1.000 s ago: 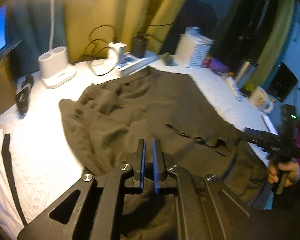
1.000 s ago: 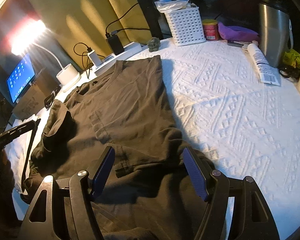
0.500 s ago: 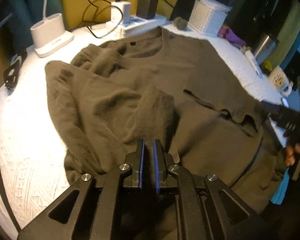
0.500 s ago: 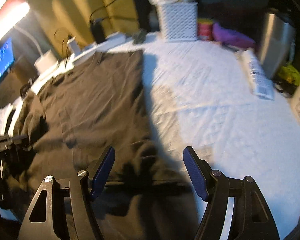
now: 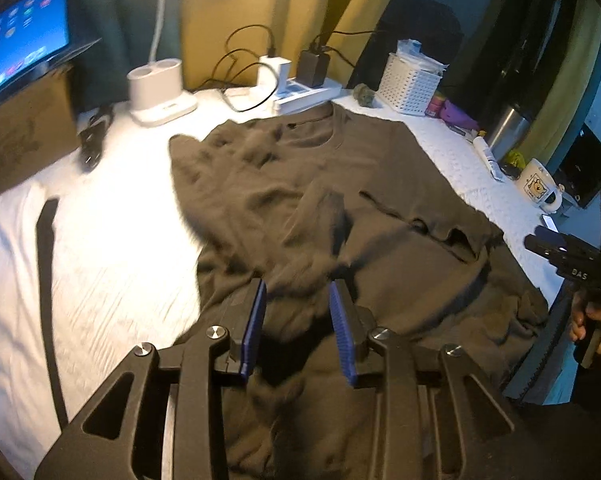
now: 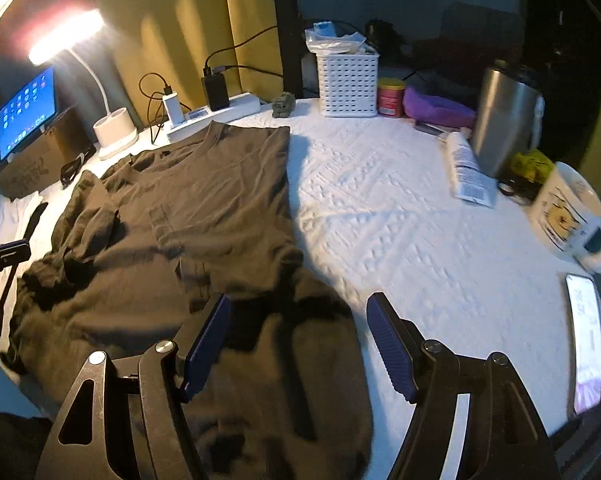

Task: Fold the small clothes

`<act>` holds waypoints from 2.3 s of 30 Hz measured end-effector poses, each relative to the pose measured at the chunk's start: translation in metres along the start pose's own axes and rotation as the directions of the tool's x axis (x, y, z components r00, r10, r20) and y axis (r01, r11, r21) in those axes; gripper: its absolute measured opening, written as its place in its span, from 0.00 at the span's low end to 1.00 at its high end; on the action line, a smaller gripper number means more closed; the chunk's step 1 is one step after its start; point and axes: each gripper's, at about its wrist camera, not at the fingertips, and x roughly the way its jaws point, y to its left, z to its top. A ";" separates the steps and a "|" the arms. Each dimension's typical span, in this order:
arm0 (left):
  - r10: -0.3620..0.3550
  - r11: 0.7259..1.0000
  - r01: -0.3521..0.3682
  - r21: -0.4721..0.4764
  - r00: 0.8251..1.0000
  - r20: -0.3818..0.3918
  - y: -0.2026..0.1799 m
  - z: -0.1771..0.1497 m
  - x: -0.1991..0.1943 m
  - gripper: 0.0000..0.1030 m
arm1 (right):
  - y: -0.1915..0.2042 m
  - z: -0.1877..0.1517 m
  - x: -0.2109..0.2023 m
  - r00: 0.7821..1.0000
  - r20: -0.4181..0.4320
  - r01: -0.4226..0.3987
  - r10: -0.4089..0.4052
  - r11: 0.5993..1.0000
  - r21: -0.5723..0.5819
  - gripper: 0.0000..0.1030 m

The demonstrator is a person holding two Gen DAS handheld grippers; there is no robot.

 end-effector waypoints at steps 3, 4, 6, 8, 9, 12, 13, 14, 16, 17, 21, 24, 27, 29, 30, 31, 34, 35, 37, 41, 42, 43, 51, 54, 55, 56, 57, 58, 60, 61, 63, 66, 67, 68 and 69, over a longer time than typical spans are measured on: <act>-0.006 1.000 0.006 -0.022 1.000 -0.007 0.004 -0.018 -0.003 0.31 | 0.000 -0.013 -0.012 1.000 0.004 -0.004 0.004 1.000 -0.009 0.71; -0.002 1.000 0.002 -0.027 1.000 -0.009 0.004 -0.025 -0.004 0.31 | 0.002 -0.019 -0.015 1.000 0.006 -0.014 0.014 1.000 -0.015 0.71; -0.003 1.000 0.003 -0.024 1.000 -0.020 0.002 -0.038 -0.003 0.32 | 0.006 -0.027 -0.018 0.999 0.004 -0.038 0.038 0.999 -0.024 0.70; -0.003 1.000 0.002 -0.023 0.999 -0.037 0.000 -0.049 0.000 0.32 | 0.013 -0.035 -0.015 0.997 -0.008 -0.076 0.075 0.997 -0.026 0.70; 0.005 1.000 -0.006 -0.021 0.999 -0.046 0.000 -0.054 0.001 0.32 | 0.016 -0.039 -0.013 0.996 -0.014 -0.087 0.087 0.996 -0.031 0.70; 0.015 1.000 -0.015 -0.006 0.997 -0.073 -0.002 -0.068 0.004 0.32 | 0.028 -0.055 -0.003 0.994 -0.055 -0.102 0.099 0.994 -0.050 0.70; 0.017 1.000 -0.018 -0.006 0.997 -0.080 -0.002 -0.072 0.004 0.32 | 0.031 -0.062 0.000 0.992 -0.069 -0.105 0.101 0.993 -0.052 0.70; 0.016 1.000 -0.017 -0.007 0.996 -0.090 -0.002 -0.076 0.004 0.32 | 0.031 -0.066 0.001 0.992 -0.081 -0.102 0.097 0.993 -0.053 0.70; 0.017 1.000 -0.018 -0.006 0.995 -0.098 -0.004 -0.082 0.002 0.32 | 0.030 -0.075 0.003 0.992 -0.095 -0.092 0.087 0.994 -0.058 0.70; 0.017 1.000 -0.017 0.003 0.995 -0.097 -0.006 -0.085 0.000 0.32 | 0.029 -0.080 0.003 0.992 -0.100 -0.086 0.080 0.994 -0.062 0.70; 0.017 0.999 -0.013 0.035 0.995 -0.097 -0.010 -0.091 -0.006 0.33 | 0.023 -0.097 -0.007 0.992 -0.100 -0.079 0.071 0.994 -0.080 0.70; 0.024 0.999 -0.020 0.044 0.996 -0.090 -0.012 -0.093 -0.011 0.33 | 0.018 -0.104 -0.014 0.992 -0.092 -0.096 0.089 0.993 -0.069 0.70; 0.023 0.998 -0.019 0.052 0.997 -0.069 -0.015 -0.093 -0.019 0.33 | 0.011 -0.103 -0.025 0.993 -0.073 -0.101 0.097 0.993 -0.054 0.70; 0.009 0.998 -0.006 0.058 0.998 -0.060 -0.017 -0.094 -0.023 0.33 | 0.006 -0.098 -0.033 0.995 -0.051 -0.083 0.081 0.996 -0.041 0.70; 0.012 0.998 -0.008 0.061 0.998 -0.062 -0.018 -0.094 -0.022 0.33 | 0.003 -0.095 -0.037 0.996 -0.040 -0.079 0.077 0.996 -0.036 0.70; 0.019 0.998 -0.015 0.064 0.998 -0.065 -0.019 -0.094 -0.021 0.33 | -0.001 -0.091 -0.041 0.997 -0.024 -0.078 0.077 0.997 -0.028 0.70; 0.028 0.998 -0.024 0.062 0.998 -0.064 -0.020 -0.098 -0.018 0.33 | -0.004 -0.083 -0.046 0.995 -0.003 -0.103 0.103 0.994 -0.020 0.70; 0.031 0.997 -0.027 0.072 0.998 -0.051 -0.021 -0.099 -0.019 0.33 | -0.002 -0.081 -0.045 0.994 -0.004 -0.111 0.111 0.994 -0.025 0.70; 0.030 0.995 -0.027 0.094 0.999 -0.032 -0.022 -0.102 -0.017 0.33 | 0.006 -0.081 -0.037 0.992 -0.026 -0.126 0.125 0.991 -0.039 0.63; 0.035 0.994 -0.034 0.102 0.999 -0.015 -0.020 -0.106 -0.014 0.20 | 0.012 -0.086 -0.014 0.991 -0.107 -0.086 0.080 0.995 -0.050 0.25; 0.041 0.993 -0.041 0.109 0.999 -0.005 -0.021 -0.105 -0.018 0.11 | 0.013 -0.087 -0.014 0.992 -0.105 -0.082 0.075 0.995 -0.057 0.20; 0.041 0.993 -0.042 0.110 0.999 0.007 -0.021 -0.104 -0.022 0.09 | 0.013 -0.086 -0.018 0.992 -0.099 -0.083 0.077 0.994 -0.066 0.18; 0.021 0.995 -0.039 0.094 0.984 0.178 -0.025 -0.085 -0.081 0.05 | -0.002 -0.066 -0.087 0.987 0.122 -0.097 0.102 0.994 -0.051 0.13; 0.025 0.994 -0.048 0.093 0.972 0.233 -0.026 -0.078 -0.102 0.05 | -0.005 -0.059 -0.105 0.975 0.170 -0.135 0.142 0.989 -0.055 0.13; 0.029 0.994 -0.053 0.094 0.969 0.246 -0.027 -0.076 -0.107 0.05 | -0.005 -0.057 -0.109 0.972 0.183 -0.136 0.145 0.989 -0.059 0.13; 0.036 0.993 -0.063 0.095 0.963 0.266 -0.028 -0.075 -0.114 0.05 | -0.006 -0.055 -0.111 0.973 0.186 -0.128 0.137 0.990 -0.060 0.13; 0.040 0.993 -0.069 0.095 0.960 0.278 -0.027 -0.073 -0.119 0.05 | -0.007 -0.054 -0.113 0.973 0.192 -0.122 0.131 0.991 -0.058 0.13; 0.044 0.993 -0.073 0.089 0.955 0.292 -0.026 -0.072 -0.124 0.05 | -0.008 -0.053 -0.115 0.970 0.201 -0.126 0.135 0.991 -0.053 0.13; 0.059 0.993 -0.087 0.078 0.950 0.307 -0.021 -0.069 -0.129 0.05 | -0.013 -0.054 -0.118 0.965 0.220 -0.133 0.140 0.990 -0.046 0.13; 0.074 0.992 -0.101 0.072 0.950 0.304 -0.017 -0.069 -0.126 0.05 | -0.013 -0.055 -0.116 0.967 0.222 -0.119 0.127 0.992 -0.048 0.13; 0.097 0.991 -0.118 0.059 0.957 0.275 -0.009 -0.068 -0.112 0.05 | -0.018 -0.061 -0.099 0.975 0.201 -0.089 0.094 0.995 -0.038 0.13; 0.115 0.991 -0.125 0.044 0.978 0.176 0.005 -0.075 -0.074 0.05 | -0.030 -0.077 -0.060 0.993 0.096 -0.067 0.066 0.998 0.007 0.13; 0.118 0.991 -0.125 0.039 0.982 0.150 0.007 -0.078 -0.065 0.05 | -0.032 -0.084 -0.050 0.996 0.067 -0.065 0.063 0.998 0.020 0.13; 0.122 0.991 -0.127 0.038 0.985 0.119 0.010 -0.082 -0.054 0.05 | -0.033 -0.090 -0.042 0.997 0.041 -0.066 0.064 0.998 0.026 0.13; 0.129 0.990 -0.133 0.039 0.987 0.093 0.011 -0.086 -0.047 0.05 | -0.033 -0.096 -0.034 0.998 0.007 -0.062 0.062 0.998 0.032 0.13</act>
